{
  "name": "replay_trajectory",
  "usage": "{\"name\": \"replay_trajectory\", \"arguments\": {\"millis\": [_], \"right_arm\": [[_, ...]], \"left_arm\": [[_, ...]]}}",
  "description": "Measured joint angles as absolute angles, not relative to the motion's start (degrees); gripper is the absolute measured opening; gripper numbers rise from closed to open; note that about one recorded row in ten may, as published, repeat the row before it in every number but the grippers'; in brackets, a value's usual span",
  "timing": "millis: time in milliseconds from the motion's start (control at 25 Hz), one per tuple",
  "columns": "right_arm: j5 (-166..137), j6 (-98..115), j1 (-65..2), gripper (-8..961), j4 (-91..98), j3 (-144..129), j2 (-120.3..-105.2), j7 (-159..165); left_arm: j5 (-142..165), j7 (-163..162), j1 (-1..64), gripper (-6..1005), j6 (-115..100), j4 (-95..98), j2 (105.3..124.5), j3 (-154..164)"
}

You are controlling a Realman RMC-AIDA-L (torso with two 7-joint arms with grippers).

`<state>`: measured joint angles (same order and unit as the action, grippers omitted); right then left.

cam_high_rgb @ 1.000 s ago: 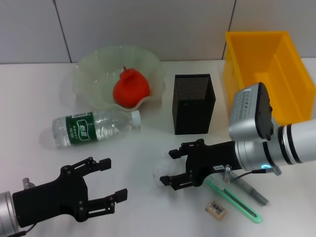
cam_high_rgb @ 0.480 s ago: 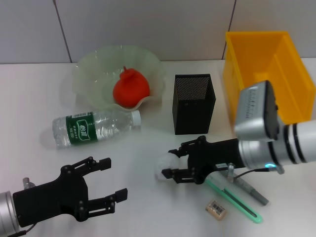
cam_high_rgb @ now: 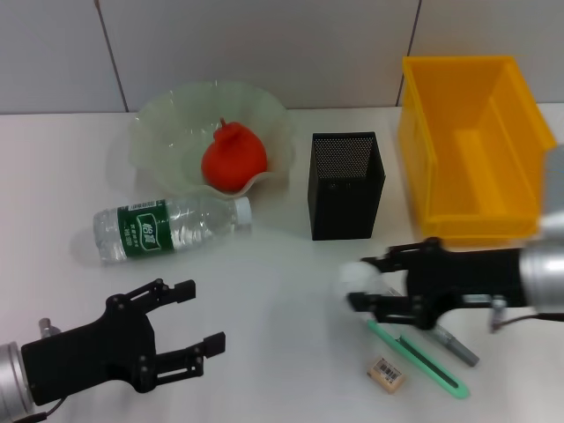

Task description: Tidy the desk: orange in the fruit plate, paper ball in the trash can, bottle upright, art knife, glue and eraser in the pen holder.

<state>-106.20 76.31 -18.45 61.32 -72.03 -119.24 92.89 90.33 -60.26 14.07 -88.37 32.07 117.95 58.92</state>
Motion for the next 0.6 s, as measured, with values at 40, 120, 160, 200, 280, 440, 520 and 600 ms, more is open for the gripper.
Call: {"name": "replay_trajectory", "arguments": {"millis": [40, 120, 160, 200, 280, 440, 520, 600], "right_arm": [[-106.1, 77.6, -17.2, 515, 62.6, -70.4, -119.28, 92.9], [-106.0, 79.3, -16.1, 514, 63.6, -68.5, -119.32, 92.9], [-105.8, 81.1, -15.2, 514, 64.3, -66.1, -119.36, 92.9], [-105.6, 85.0, -14.1, 514, 64.9, -61.4, -119.41, 92.4], [-104.5, 88.5, -13.3, 514, 64.6, -56.2, -119.42, 90.9], [-101.1, 90.2, -12.6, 515, 61.9, -48.9, -119.21, 86.5], [-99.1, 90.3, -12.6, 515, 59.7, -43.7, -119.22, 82.4], [-96.1, 89.5, -13.6, 515, 55.4, -37.9, -119.22, 75.0]], "left_arm": [[90.3, -60.3, 14.1, 856, -88.4, 31.7, 117.95, 58.4], [90.3, -60.2, 14.1, 856, -88.4, 30.8, 117.97, 57.0], [90.3, -60.2, 14.1, 856, -88.4, 30.4, 117.99, 56.4], [90.3, -60.1, 14.2, 856, -88.4, 29.6, 118.01, 55.5], [90.3, -60.1, 14.2, 856, -88.4, 28.8, 118.02, 54.8], [90.3, -60.1, 14.2, 856, -88.4, 28.4, 118.03, 54.6], [90.3, -59.9, 14.4, 856, -88.4, 27.6, 118.13, 54.1], [90.2, -59.5, 14.4, 855, -88.3, 27.5, 118.42, 53.4]]}}
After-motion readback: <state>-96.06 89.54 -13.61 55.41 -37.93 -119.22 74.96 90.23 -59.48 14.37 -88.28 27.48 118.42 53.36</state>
